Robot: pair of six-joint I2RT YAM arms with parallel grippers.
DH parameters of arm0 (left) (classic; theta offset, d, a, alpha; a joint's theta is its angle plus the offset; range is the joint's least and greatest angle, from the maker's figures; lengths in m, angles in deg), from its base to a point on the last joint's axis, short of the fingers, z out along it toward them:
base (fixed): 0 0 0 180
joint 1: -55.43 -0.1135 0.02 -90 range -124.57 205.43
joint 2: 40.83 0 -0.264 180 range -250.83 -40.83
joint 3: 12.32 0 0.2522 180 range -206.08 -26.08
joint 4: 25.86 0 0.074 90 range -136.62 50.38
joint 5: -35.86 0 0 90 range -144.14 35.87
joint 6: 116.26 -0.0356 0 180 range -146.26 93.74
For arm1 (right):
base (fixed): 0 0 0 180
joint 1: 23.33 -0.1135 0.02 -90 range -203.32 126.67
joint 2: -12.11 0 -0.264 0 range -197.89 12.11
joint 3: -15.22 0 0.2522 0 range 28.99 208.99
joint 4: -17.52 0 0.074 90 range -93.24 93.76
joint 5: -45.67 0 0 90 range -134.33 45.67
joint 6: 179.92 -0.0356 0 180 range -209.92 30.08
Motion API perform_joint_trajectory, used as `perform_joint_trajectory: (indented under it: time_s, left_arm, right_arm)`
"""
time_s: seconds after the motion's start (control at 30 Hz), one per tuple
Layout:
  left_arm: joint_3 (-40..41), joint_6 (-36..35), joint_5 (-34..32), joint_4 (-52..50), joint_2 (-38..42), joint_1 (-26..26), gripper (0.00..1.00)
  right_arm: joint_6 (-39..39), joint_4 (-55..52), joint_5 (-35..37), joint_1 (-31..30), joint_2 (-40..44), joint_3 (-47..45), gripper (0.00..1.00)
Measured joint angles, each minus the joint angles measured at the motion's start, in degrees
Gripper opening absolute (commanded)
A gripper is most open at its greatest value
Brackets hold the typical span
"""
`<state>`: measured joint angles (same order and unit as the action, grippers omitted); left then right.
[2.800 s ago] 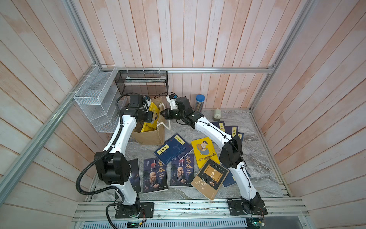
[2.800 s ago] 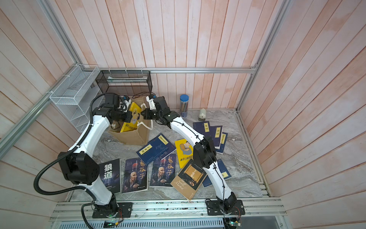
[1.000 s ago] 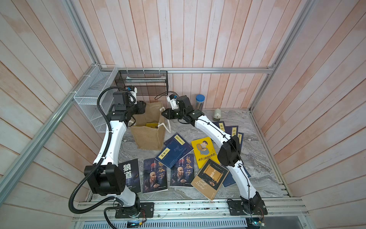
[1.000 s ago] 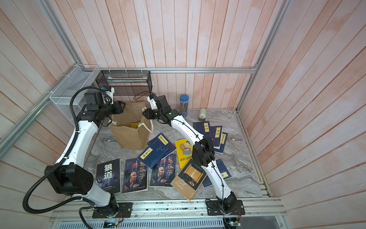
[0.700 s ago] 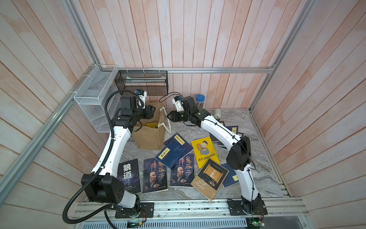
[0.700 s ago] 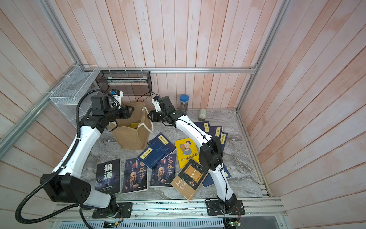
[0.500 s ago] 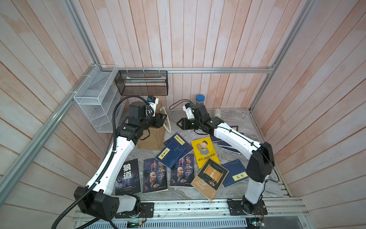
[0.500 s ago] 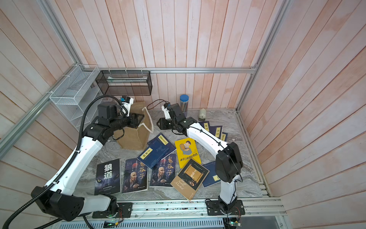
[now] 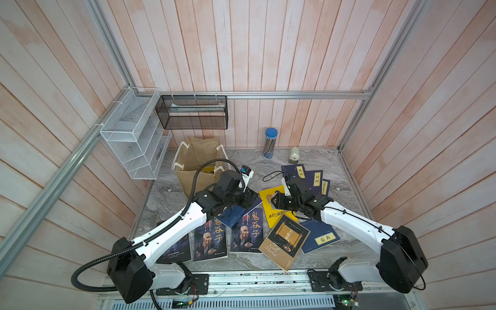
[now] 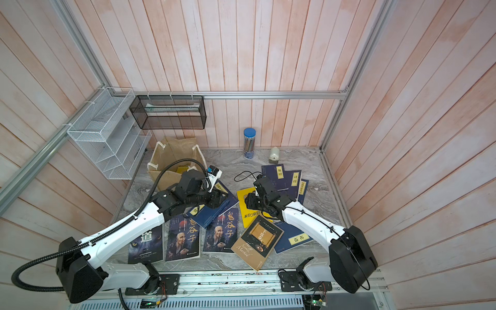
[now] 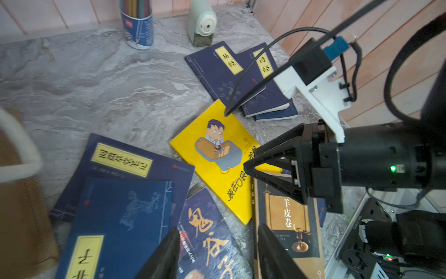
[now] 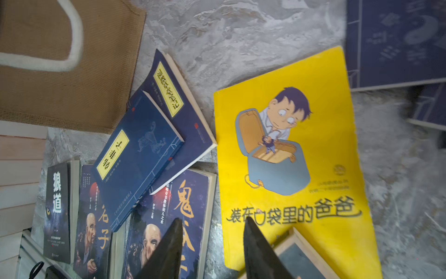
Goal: Put the books into the canvas bag
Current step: Pick up the book from the center of the board.
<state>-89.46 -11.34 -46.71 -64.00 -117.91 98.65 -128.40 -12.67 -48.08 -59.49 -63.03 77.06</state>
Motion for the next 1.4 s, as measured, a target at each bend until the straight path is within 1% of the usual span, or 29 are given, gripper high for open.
perform_joint_trajectory:
  time_s: [0.17,0.3,0.4,0.57,0.8,0.87,0.9,0.97,1.2,1.4]
  left_arm:
    - [0.74,3.61,-0.31,4.04,-5.42,4.42,0.54]
    - [0.83,6.12,0.76,6.95,-9.07,6.16,0.53]
    - [0.92,7.32,2.43,8.37,-10.88,6.45,0.53]
    - [1.07,8.33,7.54,10.10,-14.03,6.54,0.53]
    - [2.60,9.18,14.05,10.23,-18.32,8.22,0.53]
    - [3.23,9.42,15.54,10.19,-19.28,8.37,0.53]
    - [3.50,9.57,16.20,10.08,-19.63,8.37,0.53]
    - [3.67,9.79,17.00,9.79,-20.26,8.35,0.53]
    - [4.11,10.75,18.36,10.08,-22.32,8.33,0.53]
    - [4.96,12.17,20.92,11.50,-25.44,8.39,0.53]
  right_arm:
    - [-2.54,-0.70,1.66,1.31,5.16,-6.03,0.47]
    - [-4.57,-2.05,2.27,2.99,9.46,-9.99,0.53]
    - [-5.33,-3.78,2.54,4.07,12.52,-11.69,0.54]
    - [-5.95,-7.08,2.60,5.27,15.85,-12.63,0.55]
    - [-6.80,-12.00,2.12,5.68,19.45,-15.74,0.56]
    - [-7.15,-13.73,1.73,5.79,20.79,-16.55,0.57]
    - [-7.41,-14.60,1.53,5.84,21.55,-16.83,0.61]
    - [-8.02,-16.57,1.22,5.84,23.19,-17.11,0.63]
    - [-9.68,-23.54,0.52,5.88,28.20,-17.42,0.64]
    - [-12.39,-24.37,-2.21,5.90,32.35,-21.99,0.64]
